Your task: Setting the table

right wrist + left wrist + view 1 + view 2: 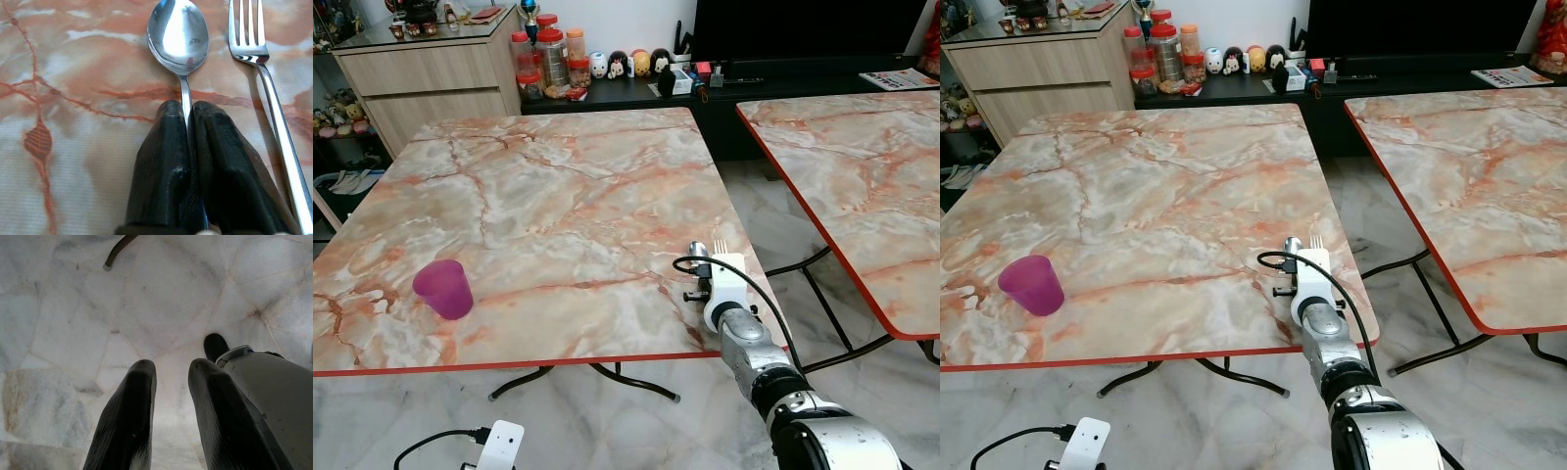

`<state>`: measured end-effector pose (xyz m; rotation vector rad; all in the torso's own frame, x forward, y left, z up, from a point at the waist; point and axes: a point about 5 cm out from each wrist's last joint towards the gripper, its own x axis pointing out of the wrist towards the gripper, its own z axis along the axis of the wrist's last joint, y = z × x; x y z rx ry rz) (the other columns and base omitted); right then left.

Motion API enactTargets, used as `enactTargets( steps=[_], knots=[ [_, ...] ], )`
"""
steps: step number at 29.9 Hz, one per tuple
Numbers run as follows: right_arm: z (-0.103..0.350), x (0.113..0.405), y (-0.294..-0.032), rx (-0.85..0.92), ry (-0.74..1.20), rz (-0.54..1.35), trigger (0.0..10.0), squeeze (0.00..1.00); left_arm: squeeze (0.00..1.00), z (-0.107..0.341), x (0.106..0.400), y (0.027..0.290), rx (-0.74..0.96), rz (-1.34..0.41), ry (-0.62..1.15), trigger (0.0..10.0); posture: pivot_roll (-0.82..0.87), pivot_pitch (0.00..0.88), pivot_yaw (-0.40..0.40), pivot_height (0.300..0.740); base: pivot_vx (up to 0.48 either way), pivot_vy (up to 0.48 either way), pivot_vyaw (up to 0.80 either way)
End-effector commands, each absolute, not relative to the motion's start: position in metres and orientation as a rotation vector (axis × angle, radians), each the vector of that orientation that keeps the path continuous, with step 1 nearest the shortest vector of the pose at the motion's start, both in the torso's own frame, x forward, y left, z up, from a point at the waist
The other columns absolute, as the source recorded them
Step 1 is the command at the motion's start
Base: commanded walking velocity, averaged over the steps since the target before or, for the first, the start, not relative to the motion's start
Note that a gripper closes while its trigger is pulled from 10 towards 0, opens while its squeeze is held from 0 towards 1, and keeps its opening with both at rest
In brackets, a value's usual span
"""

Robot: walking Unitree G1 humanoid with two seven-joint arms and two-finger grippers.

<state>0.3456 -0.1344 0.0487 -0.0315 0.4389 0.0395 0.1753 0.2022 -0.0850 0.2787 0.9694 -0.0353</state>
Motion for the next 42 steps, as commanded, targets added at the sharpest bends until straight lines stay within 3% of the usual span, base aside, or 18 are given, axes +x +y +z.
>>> enactTargets(
  steps=[1,6,7,17,21,26,42],
  knots=[
    [0.048,0.345,-0.126,-0.028,0.451,0.076,0.0,0.00,0.00,-0.086,0.173,0.203,0.278,-0.025,0.982,10.0,-0.01,0.000,0.024,0.727,0.000,0.000,0.00],
    [0.055,0.349,-0.126,-0.029,0.411,0.071,0.0,0.00,0.00,-0.085,0.175,0.204,0.273,-0.015,0.972,10.0,-0.01,0.000,0.024,0.727,0.000,0.000,0.00],
    [0.061,0.352,-0.125,-0.032,0.374,0.069,10.0,0.00,0.00,-0.085,0.176,0.204,0.271,-0.013,0.968,10.0,-0.01,0.000,0.025,0.727,0.000,0.000,0.00],
    [0.078,0.357,-0.118,-0.020,0.212,0.127,10.0,0.00,0.00,-0.082,0.179,0.203,0.241,0.018,0.929,10.0,-0.01,0.000,0.025,0.727,0.000,0.000,0.00],
    [0.095,0.353,-0.113,-0.059,0.006,0.184,10.0,0.00,0.00,-0.079,0.182,0.207,0.202,0.072,0.872,10.0,-0.01,0.000,0.023,0.727,0.000,0.000,0.00],
    [0.093,0.348,-0.112,-0.062,-0.032,0.205,10.0,0.00,0.00,-0.079,0.179,0.210,0.217,0.100,0.868,10.0,0.00,0.000,0.022,0.727,0.000,0.000,0.00],
    [0.094,0.345,-0.106,-0.066,-0.057,0.230,10.0,0.00,0.00,-0.080,0.178,0.212,0.235,0.103,0.870,10.0,-0.01,0.000,0.025,0.727,0.000,-0.480,0.00]
  ],
)
